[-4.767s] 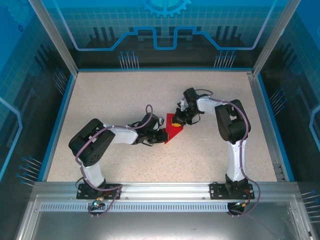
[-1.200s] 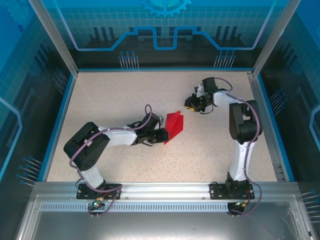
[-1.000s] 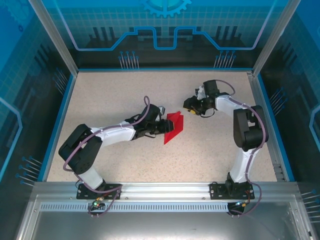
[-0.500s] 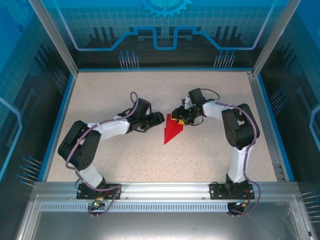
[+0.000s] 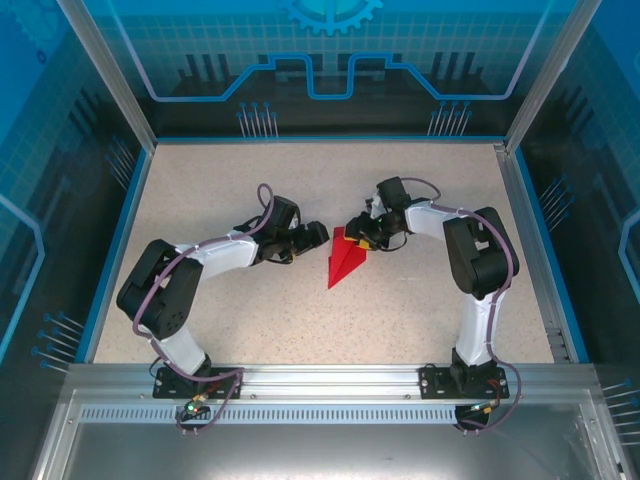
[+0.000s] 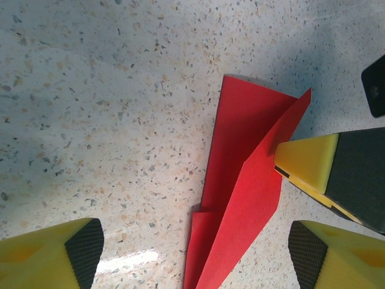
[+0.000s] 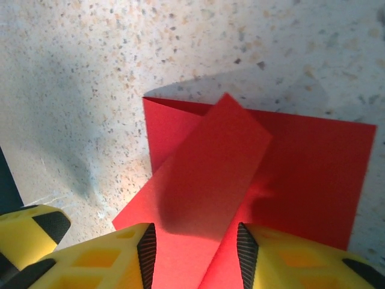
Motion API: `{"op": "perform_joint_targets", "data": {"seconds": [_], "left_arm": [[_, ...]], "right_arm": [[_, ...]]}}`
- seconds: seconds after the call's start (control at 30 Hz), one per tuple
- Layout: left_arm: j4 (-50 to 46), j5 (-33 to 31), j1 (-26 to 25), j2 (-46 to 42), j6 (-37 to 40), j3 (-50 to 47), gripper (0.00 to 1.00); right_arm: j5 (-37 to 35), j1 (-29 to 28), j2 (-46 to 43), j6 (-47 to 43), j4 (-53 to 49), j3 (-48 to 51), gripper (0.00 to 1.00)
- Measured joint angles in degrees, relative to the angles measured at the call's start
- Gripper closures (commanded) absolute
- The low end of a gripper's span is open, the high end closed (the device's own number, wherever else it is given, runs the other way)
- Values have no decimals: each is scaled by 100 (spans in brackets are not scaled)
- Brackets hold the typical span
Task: Fold a paper plane with a square sheet of paper (pick it up from the middle)
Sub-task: Pick up the paper from the center of the table.
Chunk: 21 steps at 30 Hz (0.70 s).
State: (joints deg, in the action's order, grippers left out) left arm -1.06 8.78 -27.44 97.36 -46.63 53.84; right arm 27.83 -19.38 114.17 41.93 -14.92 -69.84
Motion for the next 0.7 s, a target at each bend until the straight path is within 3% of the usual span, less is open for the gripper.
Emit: {"op": "perform_joint_targets", "data": {"seconds": [0.23, 0.47, 0.7], "left_arm": [[11, 319, 210, 0, 173, -33, 9], [227, 970, 577, 120, 319, -39, 2], [629, 1478, 610, 168, 258, -238, 1]], "right_arm": [[592, -63, 31, 116, 634, 109, 73], [734, -122, 52, 166, 999, 352, 93], [887, -111, -63, 227, 1403, 546, 94]]}}
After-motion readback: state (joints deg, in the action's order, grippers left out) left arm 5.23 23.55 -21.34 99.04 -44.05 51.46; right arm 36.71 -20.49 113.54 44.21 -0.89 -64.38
